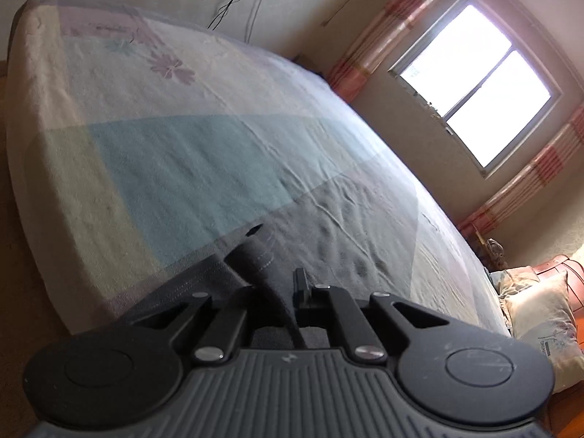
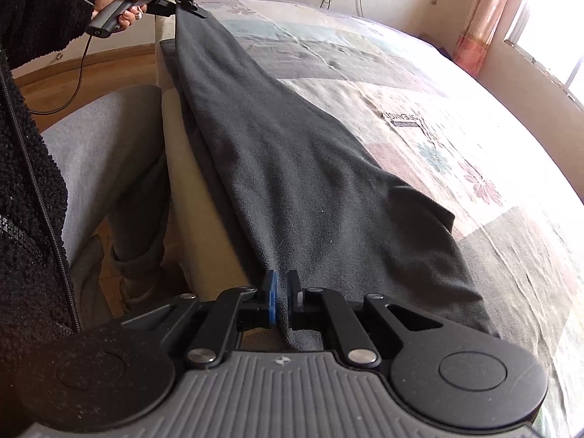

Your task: Fold clothes

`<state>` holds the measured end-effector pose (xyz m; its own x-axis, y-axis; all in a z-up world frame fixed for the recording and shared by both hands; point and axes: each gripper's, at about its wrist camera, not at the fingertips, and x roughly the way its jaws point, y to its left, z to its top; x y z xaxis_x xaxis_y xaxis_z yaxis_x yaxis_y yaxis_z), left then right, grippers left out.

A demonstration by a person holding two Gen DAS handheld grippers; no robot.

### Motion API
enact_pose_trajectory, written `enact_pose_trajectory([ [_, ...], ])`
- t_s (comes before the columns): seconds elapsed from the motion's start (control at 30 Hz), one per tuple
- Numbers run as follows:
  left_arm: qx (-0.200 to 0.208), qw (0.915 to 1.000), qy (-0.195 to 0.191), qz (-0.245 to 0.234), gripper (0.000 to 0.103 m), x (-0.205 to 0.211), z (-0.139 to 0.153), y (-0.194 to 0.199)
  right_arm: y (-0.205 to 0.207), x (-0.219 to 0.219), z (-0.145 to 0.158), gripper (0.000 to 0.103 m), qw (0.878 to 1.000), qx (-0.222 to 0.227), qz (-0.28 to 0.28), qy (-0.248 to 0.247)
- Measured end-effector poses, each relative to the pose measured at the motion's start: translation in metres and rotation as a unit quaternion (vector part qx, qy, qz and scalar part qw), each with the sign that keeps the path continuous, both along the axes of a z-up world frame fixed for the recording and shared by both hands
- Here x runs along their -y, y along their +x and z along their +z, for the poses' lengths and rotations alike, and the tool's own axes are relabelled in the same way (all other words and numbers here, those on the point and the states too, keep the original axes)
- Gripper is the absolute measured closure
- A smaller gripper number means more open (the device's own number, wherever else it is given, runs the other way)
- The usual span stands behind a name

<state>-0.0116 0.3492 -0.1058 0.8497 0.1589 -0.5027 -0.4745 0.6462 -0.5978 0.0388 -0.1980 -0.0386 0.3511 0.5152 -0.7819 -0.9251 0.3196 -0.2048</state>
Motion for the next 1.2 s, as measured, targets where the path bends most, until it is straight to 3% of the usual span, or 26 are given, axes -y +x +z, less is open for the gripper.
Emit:
enact_pose_trajectory([
  [0.17, -0.032, 0.9977, -0.051, 0.031, 0.100, -0.017, -0.037, -0.003, -0.003, -0.005, 0.007, 0.097, 1.000, 0.008, -0.005, -0.007],
  [0.27, -0.011, 0.9968, -0.066, 0.043, 0.100, -0.020, -0.046, -0.008, 0.001, -0.007, 0.011, 0.097, 1.000, 0.008, -0.011, -0.001],
  [0.43, -0.002, 0.9981, -0.050, 0.037, 0.100, -0.020, -0.040, -0.014, 0.004, -0.007, 0.019, 0.088, 0.999, -0.002, -0.033, 0.021],
  [0.63, -0.064, 0.9976, 0.005, 0.025, 0.095, -0.028, -0.031, -0.009, 0.014, -0.018, 0.015, 0.086, 0.995, -0.035, -0.076, 0.049],
  [0.73, -0.105, 0.9937, 0.039, 0.011, 0.091, -0.028, -0.019, -0.002, 0.018, -0.026, 0.013, 0.080, 0.994, -0.042, -0.084, 0.059],
  [0.8, -0.129, 0.9900, 0.054, 0.015, 0.094, -0.031, -0.014, 0.000, 0.018, -0.028, 0.014, 0.077, 0.992, -0.051, -0.090, 0.070],
  [0.93, -0.134, 0.9879, 0.073, 0.027, 0.093, -0.033, 0.001, -0.007, 0.019, -0.032, 0.010, 0.077, 0.990, -0.064, -0.103, 0.078],
  [1.0, -0.130, 0.9877, 0.085, -0.020, 0.092, -0.014, 0.010, -0.001, 0.022, -0.034, 0.006, 0.077, 0.988, -0.074, -0.110, 0.078],
  [1.1, -0.122, 0.9814, 0.105, -0.104, 0.081, 0.023, 0.020, 0.010, 0.025, -0.038, -0.001, 0.078, 0.985, -0.094, -0.123, 0.079],
  [1.2, -0.124, 0.9580, 0.143, -0.216, 0.076, 0.073, 0.018, 0.029, 0.027, -0.042, -0.007, 0.078, 0.981, -0.109, -0.136, 0.081],
])
